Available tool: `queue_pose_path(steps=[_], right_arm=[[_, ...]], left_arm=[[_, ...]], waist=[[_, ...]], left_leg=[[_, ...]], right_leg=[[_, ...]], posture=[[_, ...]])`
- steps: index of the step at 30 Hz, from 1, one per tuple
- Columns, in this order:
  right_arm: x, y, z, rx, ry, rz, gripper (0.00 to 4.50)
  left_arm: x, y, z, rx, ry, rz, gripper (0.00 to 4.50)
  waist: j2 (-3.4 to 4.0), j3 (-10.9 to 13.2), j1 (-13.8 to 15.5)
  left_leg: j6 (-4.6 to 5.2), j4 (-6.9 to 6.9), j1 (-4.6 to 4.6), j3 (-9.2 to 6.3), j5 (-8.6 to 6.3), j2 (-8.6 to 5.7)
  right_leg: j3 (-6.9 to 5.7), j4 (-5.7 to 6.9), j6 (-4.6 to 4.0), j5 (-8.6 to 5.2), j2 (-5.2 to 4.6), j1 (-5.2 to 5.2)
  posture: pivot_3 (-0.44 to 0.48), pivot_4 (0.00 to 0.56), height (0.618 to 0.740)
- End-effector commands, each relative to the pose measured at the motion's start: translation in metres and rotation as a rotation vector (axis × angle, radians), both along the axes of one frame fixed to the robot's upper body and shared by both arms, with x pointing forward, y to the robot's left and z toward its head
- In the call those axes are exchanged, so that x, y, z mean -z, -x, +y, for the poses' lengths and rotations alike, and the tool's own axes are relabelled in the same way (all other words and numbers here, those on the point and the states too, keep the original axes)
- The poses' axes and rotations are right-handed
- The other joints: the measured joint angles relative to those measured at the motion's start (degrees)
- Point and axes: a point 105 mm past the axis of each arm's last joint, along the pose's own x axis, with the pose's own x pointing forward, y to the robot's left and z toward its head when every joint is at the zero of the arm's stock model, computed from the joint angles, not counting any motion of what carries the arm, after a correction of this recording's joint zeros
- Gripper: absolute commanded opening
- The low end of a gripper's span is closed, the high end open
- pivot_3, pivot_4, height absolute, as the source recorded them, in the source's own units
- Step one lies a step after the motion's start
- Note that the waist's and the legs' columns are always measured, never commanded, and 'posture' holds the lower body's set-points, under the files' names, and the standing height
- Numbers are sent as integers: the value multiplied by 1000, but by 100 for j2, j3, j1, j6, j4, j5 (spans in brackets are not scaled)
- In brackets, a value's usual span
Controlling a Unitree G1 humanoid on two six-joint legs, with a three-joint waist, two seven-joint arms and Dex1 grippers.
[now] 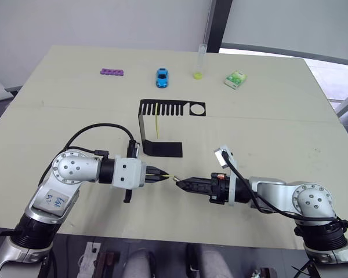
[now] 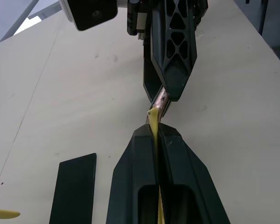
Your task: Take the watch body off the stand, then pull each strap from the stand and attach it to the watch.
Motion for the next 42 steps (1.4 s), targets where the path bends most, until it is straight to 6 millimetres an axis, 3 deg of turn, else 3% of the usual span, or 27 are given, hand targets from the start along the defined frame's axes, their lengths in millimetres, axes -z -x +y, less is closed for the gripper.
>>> queue_pose_path(steps=[1,42], right_arm=[[-10,4,3,-16,-32,-32,1517],[-10,3,5,-20,-29,-32,1517]], left_arm=[[-5,5,-2,13,5,-27,0],[-9,7,2,-4,27,-44,0]], waist=[[0,0,-1],[0,0,-1]], left_leg=[[0,0,0,0,0,0],[0,2,0,0,0,0]], right_leg=[[0,0,0,0,0,0],[0,3,0,0,0,0]], posture=[[0,150,740],[0,150,740]])
